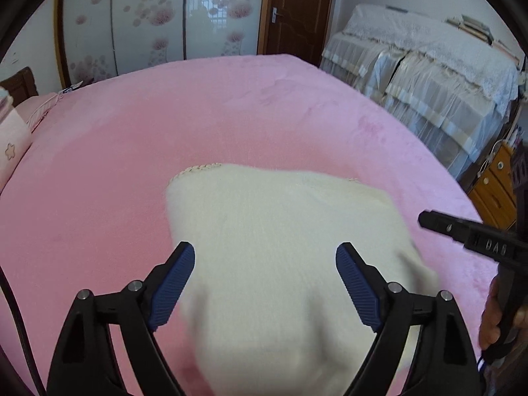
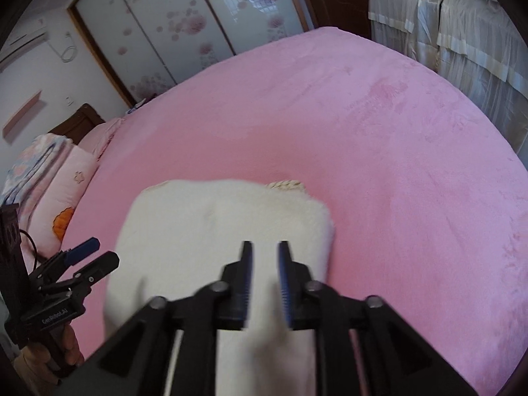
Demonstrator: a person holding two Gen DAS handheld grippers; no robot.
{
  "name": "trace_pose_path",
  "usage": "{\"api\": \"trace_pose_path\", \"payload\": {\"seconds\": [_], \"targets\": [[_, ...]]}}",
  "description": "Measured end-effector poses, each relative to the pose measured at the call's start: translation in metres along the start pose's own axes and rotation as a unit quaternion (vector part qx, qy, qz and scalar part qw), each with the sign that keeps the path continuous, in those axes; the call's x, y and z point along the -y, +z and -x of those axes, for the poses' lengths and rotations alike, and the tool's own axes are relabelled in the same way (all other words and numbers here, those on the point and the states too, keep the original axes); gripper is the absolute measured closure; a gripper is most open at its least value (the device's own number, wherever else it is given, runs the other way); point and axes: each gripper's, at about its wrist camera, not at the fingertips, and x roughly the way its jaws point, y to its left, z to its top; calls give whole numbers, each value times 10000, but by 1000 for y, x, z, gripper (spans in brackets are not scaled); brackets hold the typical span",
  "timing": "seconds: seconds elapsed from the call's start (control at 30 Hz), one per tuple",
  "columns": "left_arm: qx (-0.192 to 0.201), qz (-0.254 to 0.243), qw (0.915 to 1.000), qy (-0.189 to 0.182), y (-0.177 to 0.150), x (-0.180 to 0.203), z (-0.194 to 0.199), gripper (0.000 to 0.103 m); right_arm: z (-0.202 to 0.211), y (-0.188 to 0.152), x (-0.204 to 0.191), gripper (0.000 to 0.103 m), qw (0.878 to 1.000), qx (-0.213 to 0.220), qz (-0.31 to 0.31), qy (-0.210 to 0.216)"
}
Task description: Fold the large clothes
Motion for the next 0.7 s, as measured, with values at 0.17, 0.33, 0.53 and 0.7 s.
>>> {"api": "trace_pose_path", "payload": {"seconds": [0.17,0.33,0.53,0.7], "targets": [[166,443,9988,-91,-41,-1,30,16,20,-48,-42,67,9984,143,520,161],[57,613,9981,71,-82,-5,21,16,11,-92,-74,67,9928,198,1183,-11],[-438,1102,9929,72,-111,-30,-7,16,-9,-107,-53,69,9953,10,922,-311],[-494,1234,9911,-49,-116,-36,-14,11,-1,-109,-22,81,9966,130,619,-531]]}}
